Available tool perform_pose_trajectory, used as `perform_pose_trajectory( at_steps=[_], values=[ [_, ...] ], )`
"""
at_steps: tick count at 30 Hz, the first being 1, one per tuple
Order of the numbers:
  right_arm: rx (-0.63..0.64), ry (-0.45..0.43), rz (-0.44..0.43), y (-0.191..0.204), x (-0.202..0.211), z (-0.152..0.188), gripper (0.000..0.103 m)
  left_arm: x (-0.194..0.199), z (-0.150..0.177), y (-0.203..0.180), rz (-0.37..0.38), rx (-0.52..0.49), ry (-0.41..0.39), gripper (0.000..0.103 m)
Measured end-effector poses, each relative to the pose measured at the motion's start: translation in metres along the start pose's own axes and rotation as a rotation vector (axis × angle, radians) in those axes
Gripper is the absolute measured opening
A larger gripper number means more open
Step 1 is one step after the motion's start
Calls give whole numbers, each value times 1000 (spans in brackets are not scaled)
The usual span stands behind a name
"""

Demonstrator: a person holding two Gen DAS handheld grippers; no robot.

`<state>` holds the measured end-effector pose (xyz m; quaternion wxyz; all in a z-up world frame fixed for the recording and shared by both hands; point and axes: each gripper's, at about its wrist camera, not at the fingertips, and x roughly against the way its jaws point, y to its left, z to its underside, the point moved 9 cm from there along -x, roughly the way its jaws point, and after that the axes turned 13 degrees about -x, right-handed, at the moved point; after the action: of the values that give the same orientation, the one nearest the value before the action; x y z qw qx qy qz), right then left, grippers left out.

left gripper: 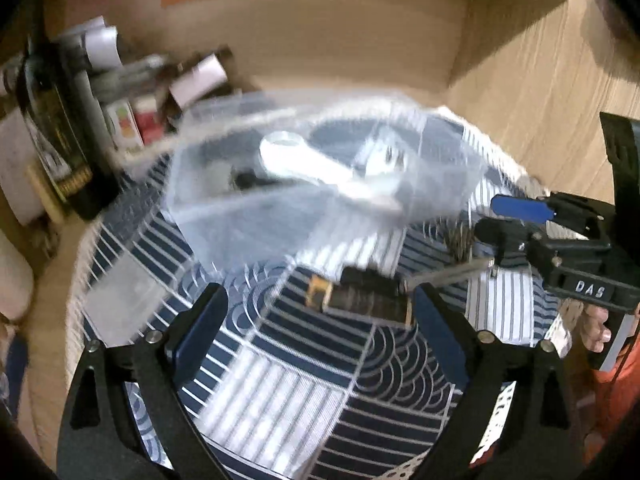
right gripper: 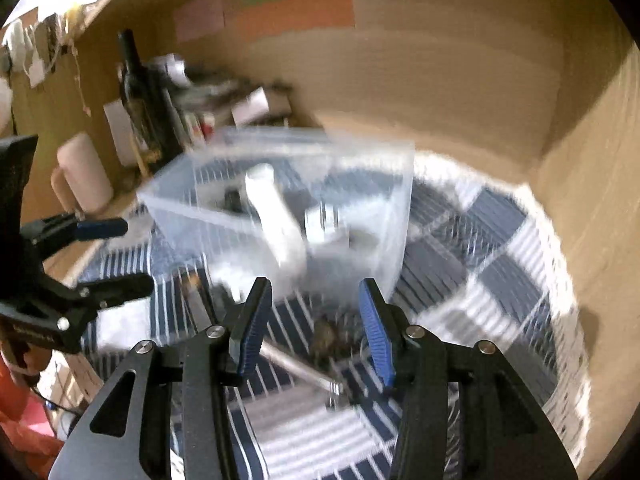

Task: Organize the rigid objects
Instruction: 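Grasp the black-and-gold case with the left tool while the right tool grasps the metal cylinder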

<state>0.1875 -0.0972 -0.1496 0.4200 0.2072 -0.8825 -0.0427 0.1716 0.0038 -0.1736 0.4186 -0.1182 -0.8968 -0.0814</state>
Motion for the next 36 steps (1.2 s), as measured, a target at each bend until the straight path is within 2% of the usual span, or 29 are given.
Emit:
perform_pose_trajectory(
  at_steps=[5,9,13,17,21,24,26,30,36],
  values=[
    [10,105,12,-4,-22,33,42,-22,18,-12,42,4,85,94],
    [43,125,6,0,-25,37,41,-35,19,-24,64,-31,126,94],
    [47,159,-37,4,-21,45,23,-45,14,-26,47,-47,142,96],
    [62,174,-62,11,-20,47,21,-51,10,-29,51,-67,141,96],
    [92,178,-50,16,-31,43,21,-54,10,-33,35,-92,127,94],
    [116,163,-26,19,-37,40,21,-52,9,-36,36,-106,104,80],
    [120,156,-23,21,-36,40,14,-51,9,-35,42,-97,97,80],
    [91,124,-27,19,-28,35,14,-42,10,-29,57,-57,76,80],
    [43,14,-40,18,2,10,14,-15,6,-12,17,1,7,80]
  ],
)
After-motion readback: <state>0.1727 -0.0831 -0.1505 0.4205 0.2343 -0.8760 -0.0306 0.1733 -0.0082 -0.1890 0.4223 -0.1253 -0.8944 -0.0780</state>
